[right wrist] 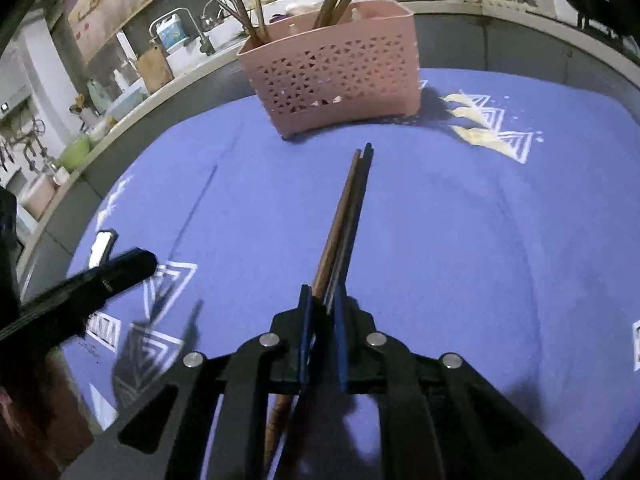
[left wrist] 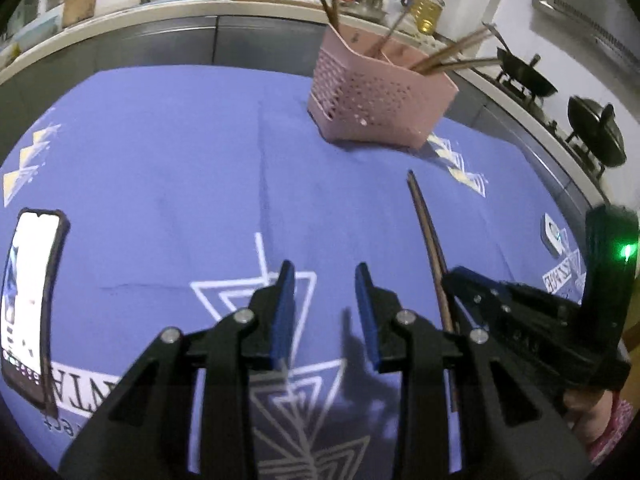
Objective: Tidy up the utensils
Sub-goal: 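Bring both grippers back down to the remaining chopsticks on the cloth, then pinch one chopstick with the left gripper while the right gripper pinches another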
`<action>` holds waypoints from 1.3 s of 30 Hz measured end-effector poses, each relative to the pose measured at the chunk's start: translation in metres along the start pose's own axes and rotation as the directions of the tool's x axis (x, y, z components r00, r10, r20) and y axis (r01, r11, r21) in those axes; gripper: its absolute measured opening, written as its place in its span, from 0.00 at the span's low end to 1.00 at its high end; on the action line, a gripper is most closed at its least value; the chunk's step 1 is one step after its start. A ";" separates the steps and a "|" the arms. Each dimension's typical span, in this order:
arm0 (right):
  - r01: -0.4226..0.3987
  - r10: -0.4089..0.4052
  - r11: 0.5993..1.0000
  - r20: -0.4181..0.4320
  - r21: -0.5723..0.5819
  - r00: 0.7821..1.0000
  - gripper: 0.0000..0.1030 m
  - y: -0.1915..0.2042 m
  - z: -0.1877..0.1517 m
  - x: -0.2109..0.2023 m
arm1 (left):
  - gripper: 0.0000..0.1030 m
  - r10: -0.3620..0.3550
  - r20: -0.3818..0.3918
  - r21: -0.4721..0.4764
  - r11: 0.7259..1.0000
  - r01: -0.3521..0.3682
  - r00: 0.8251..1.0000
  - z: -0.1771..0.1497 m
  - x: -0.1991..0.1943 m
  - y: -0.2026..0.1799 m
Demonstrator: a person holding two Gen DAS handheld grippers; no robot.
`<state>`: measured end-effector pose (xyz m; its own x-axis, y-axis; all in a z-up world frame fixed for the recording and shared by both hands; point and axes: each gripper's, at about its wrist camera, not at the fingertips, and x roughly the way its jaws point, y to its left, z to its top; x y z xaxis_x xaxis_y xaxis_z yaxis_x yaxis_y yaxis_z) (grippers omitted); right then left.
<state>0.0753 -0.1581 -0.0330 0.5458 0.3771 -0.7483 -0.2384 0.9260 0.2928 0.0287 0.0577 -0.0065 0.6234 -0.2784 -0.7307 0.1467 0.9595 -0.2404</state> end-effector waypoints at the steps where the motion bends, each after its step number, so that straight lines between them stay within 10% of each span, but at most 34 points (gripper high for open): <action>1: 0.004 -0.004 1.000 -0.002 -0.013 1.000 0.12 0.003 -0.001 0.001 | 0.28 -0.005 -0.002 0.005 1.000 0.005 1.000 0.000 0.000 -0.003; 16: 0.043 -0.049 0.993 0.057 0.106 0.997 0.12 -0.047 -0.018 -0.029 | 0.28 -0.041 -0.071 0.107 0.993 0.049 0.997 0.008 0.034 -0.067; 27: -0.013 -0.004 0.983 0.094 0.181 0.996 0.12 -0.065 -0.019 -0.041 | 0.42 0.061 -0.102 0.189 0.981 -0.041 0.993 -0.005 0.061 -0.092; 32: -0.023 0.010 0.980 0.070 0.200 0.998 0.12 -0.069 -0.021 -0.034 | 0.07 0.098 -0.060 0.230 0.970 -0.082 0.993 -0.013 0.058 -0.086; 39: -0.022 0.007 0.980 0.079 0.196 0.997 0.12 -0.069 -0.021 -0.032 | 0.07 0.071 -0.046 0.163 0.985 -0.063 0.996 -0.022 0.039 -0.044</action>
<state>0.0567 -0.2342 -0.0415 0.6057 0.3838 -0.6970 -0.0880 0.9029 0.4207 0.0297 0.0035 -0.0382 0.5959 -0.2112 -0.7748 0.2308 0.9691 -0.0867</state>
